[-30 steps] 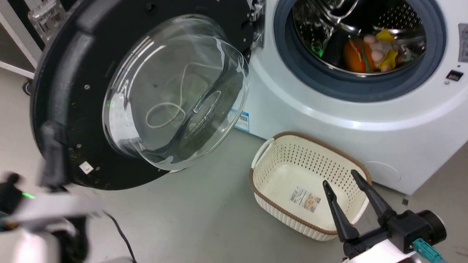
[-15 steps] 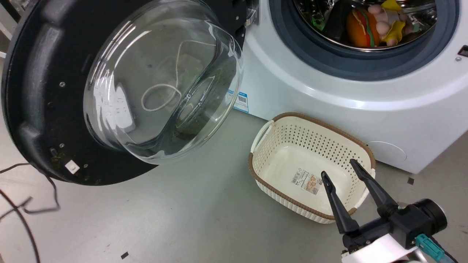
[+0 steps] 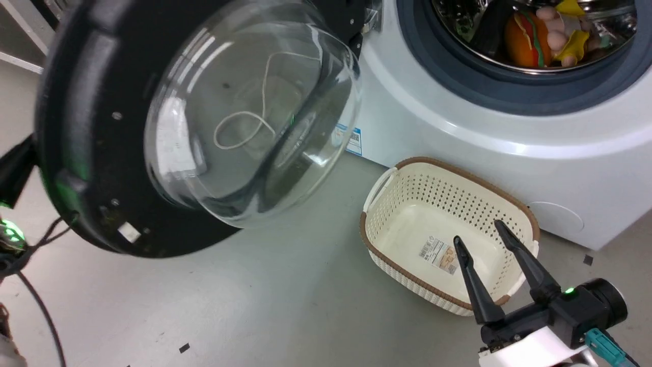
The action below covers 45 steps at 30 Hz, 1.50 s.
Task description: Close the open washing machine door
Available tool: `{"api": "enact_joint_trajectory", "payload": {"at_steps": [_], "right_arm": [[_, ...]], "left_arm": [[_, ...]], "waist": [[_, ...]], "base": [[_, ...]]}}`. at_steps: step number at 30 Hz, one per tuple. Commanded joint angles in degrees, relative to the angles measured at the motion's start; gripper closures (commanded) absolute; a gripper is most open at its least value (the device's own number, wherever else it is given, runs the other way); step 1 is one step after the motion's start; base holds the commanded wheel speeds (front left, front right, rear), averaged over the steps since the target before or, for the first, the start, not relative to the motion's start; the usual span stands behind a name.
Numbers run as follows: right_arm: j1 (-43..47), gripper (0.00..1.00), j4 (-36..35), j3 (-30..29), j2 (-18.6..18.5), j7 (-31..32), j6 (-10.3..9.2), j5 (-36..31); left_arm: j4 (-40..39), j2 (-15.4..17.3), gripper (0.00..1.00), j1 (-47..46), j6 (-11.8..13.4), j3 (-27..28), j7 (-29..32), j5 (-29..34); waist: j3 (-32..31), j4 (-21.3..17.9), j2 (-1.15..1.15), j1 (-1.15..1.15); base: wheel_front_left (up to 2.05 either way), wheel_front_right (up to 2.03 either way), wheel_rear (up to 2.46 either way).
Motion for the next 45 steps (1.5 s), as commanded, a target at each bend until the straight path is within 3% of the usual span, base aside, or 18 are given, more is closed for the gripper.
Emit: {"api": "enact_joint_trajectory", "payload": {"at_steps": [1,13,18,23,32,33,35,36,37,45], "right_arm": [[-0.86,0.00,0.16,-0.10,0.09,-0.40,0.03,0.34],[0.67,0.00,1.95,-6.34,2.69,-0.40,0.03,-0.14],[1.08,0.00,2.56,-9.64,3.41,-0.40,0.03,-0.68],[0.79,0.00,3.31,-12.06,3.68,-0.40,0.03,-0.92],[-0.13,0.00,3.37,-14.54,3.75,-0.40,0.03,-0.38],[-0.25,0.00,3.31,-15.08,3.75,-0.40,0.03,-0.32],[-0.32,0.00,3.27,-15.33,3.75,-0.40,0.03,-0.38],[-0.60,0.00,3.23,-15.62,3.75,-0.40,0.03,-0.43],[-0.60,0.00,3.23,-15.62,3.75,-0.40,0.03,-0.43],[-3.03,0.00,2.94,-15.12,3.76,-0.40,0.03,0.48]], "left_arm": [[-1.54,-1.66,1.00,1.28,0.34,-0.58,2.68,-1.58],[-17.20,-9.79,1.00,12.92,4.39,-6.87,16.34,-5.97],[-23.36,-14.09,1.00,18.64,6.20,-10.80,18.33,-6.58],[-27.00,-15.89,1.00,23.70,6.58,-15.76,17.34,-8.84],[-28.47,-16.15,1.00,29.53,2.91,-29.60,7.31,-16.12],[-28.39,-16.15,1.00,30.11,1.65,-33.66,3.97,-17.22],[-28.15,-16.15,1.00,30.04,1.09,-35.65,2.17,-17.84],[-27.18,-16.16,1.00,29.43,-0.13,-39.06,-1.99,-18.38],[-27.18,-16.16,1.00,29.43,-0.13,-39.06,-1.99,-18.38],[-17.44,-16.16,1.00,22.46,-3.56,-47.17,-19.75,-21.87]], "waist": [[-0.58,0.13,0.00,0.00],[-5.45,-0.64,0.00,0.00],[-7.02,-1.78,0.00,0.00],[-7.48,-4.15,0.00,0.00],[-5.99,-11.29,0.00,0.00],[-5.23,-13.38,0.00,0.00],[-4.86,-14.34,0.00,0.00],[-3.96,-16.44,0.00,0.00],[-3.96,-16.44,0.00,0.00],[1.17,-27.15,0.00,0.00]], "base": [[0.00,0.00,0.00],[0.00,0.00,0.00],[0.00,0.00,0.00],[0.00,0.00,0.00],[0.00,0.00,0.00],[0.00,0.00,0.00],[0.00,0.00,0.00],[0.00,0.00,0.00],[0.00,0.00,0.00],[0.00,0.00,0.00]]}}
